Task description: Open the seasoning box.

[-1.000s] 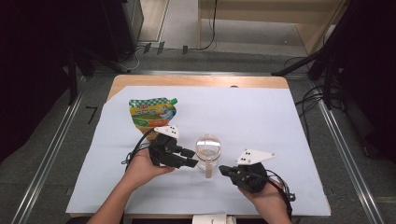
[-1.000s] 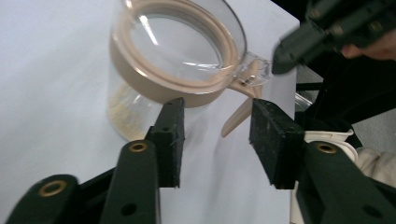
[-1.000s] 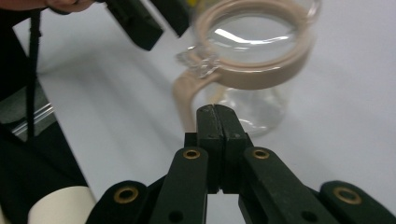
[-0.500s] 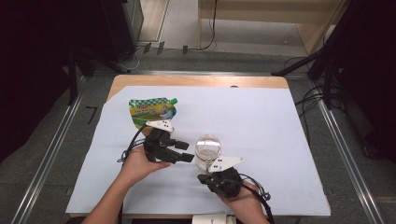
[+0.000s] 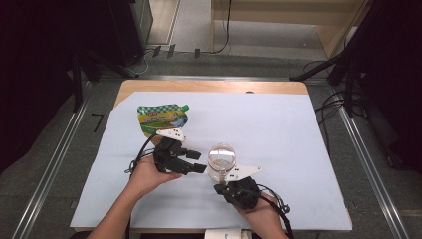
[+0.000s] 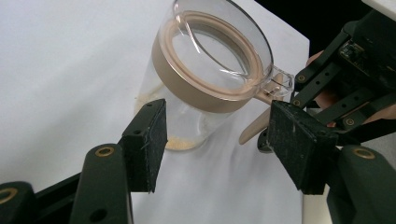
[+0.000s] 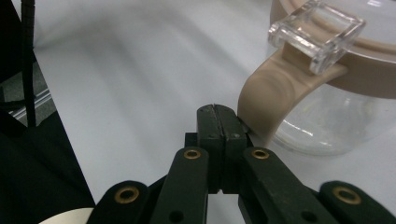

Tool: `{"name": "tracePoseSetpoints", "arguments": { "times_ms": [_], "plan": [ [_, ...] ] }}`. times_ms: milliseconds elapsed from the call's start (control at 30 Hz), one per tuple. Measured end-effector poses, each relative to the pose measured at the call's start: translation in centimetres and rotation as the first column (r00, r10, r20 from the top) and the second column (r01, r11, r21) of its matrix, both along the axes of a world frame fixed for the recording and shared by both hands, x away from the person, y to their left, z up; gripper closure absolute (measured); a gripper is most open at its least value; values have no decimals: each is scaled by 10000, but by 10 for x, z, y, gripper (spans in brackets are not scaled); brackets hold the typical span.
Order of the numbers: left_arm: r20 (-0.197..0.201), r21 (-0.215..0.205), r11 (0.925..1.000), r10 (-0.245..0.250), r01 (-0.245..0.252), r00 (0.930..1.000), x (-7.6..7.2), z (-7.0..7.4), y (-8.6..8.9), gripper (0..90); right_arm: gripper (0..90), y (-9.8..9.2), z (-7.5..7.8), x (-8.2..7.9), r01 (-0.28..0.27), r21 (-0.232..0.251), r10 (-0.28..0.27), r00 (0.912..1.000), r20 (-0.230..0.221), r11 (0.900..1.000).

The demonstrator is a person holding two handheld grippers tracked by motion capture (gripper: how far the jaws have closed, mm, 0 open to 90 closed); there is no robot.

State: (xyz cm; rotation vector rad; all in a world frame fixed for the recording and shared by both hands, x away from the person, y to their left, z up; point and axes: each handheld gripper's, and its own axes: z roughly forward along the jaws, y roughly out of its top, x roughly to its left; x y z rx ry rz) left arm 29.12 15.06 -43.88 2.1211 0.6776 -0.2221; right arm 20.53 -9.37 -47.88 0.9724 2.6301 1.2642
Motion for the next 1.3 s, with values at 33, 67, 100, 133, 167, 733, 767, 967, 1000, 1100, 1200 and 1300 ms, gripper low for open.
{"name": "tracePoseSetpoints", "arguments": {
  "times_ms": [33,67,100,133,167,733,767,967,1000,1100,1200,1300],
  "plan": [
    [46,3,10000,-9,9,10000,1,0,1,393,900,2,0,-1,-31,65,30,9999,130,10000],
    [46,3,10000,-9,9,10000,1,0,1,393,900,2,0,-1,-31,65,30,9999,130,10000],
    [45,24,10000,-14,14,10000,1,0,1,393,900,4,0,-1,-75,45,75,9998,174,10000],
    [49,34,10000,-3,3,10000,1,0,1,395,900,6,0,-1,-59,36,58,9997,226,10000],
    [68,32,10000,28,-28,10000,1,-1,1,396,900,8,0,-2,0,64,-3,9993,370,10000],
    [276,116,9998,129,-132,9995,1,-1,4,390,900,-6,-1,-2,229,-119,-225,9992,321,9997],
    [311,88,9999,121,-124,9994,1,-1,4,390,900,-8,-1,-1,285,-143,-281,9993,262,9995],
    [367,118,9999,101,-105,9993,1,-2,3,384,900,-25,-1,3,746,-291,-739,9970,246,9968],
    [376,133,9999,100,-105,9992,1,-3,2,384,900,-25,-1,3,746,-291,-739,9970,246,9968],
    [413,220,9998,-9,0,9991,1,-3,1,382,900,-34,0,7,1039,-309,-1033,9944,222,9941],
    [446,247,9997,-46,35,9990,0,-3,0,381,900,-43,0,11,1280,-321,-1274,9917,195,9913],
    [470,279,9996,-82,69,9989,0,-3,-1,381,900,-52,1,15,1572,-460,-1564,9875,212,9865]
  ]
}}
